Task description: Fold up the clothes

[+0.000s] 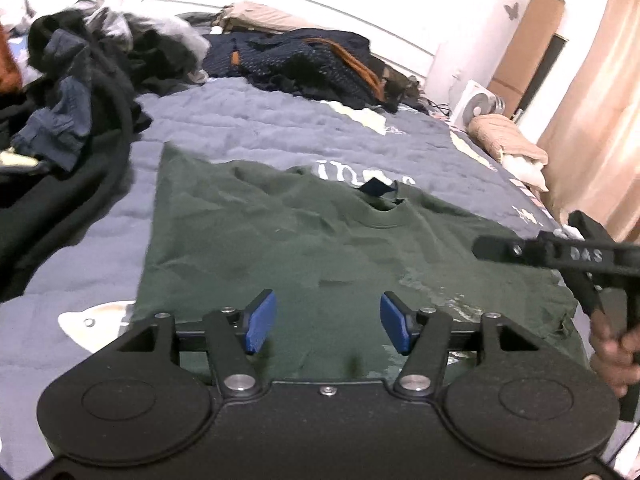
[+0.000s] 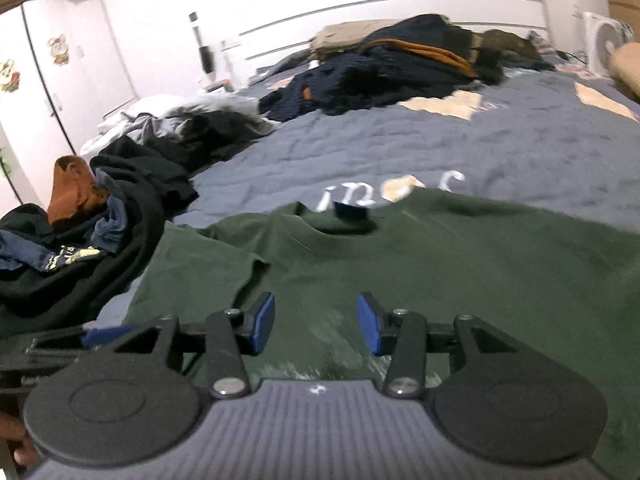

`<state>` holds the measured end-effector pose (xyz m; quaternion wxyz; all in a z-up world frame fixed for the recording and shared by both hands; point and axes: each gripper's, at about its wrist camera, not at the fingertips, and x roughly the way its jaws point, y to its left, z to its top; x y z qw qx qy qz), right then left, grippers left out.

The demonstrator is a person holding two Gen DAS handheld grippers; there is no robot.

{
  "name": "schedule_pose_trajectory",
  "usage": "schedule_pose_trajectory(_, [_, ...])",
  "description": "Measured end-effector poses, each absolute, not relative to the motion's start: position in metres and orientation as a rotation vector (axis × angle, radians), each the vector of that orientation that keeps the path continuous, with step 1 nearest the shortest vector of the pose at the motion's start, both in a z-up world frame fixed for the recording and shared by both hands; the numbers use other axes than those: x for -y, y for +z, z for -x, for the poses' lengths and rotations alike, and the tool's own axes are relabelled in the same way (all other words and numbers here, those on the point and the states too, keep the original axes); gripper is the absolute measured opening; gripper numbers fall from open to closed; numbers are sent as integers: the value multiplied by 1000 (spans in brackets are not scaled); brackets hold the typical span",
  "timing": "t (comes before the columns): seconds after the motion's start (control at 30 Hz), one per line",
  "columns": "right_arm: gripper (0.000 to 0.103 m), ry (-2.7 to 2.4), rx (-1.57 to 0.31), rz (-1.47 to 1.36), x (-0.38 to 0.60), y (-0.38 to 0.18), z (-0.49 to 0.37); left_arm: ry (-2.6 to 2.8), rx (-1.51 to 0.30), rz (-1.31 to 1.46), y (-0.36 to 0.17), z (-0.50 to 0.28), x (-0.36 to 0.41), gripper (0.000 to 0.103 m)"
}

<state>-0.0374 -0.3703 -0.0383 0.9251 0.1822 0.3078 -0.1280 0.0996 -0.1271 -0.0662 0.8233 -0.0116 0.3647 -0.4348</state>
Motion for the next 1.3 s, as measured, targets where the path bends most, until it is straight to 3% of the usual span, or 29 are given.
schedule_pose_trajectory(1.03, [46,-514,-590,-406,466,-46,156,-1087,-730,-39,-79,-26,220,57])
schedule_pose_trajectory(1.3, [46,-657,-602,-572,522,-69,202,-1101,-765,-38,-85,-17,237,57])
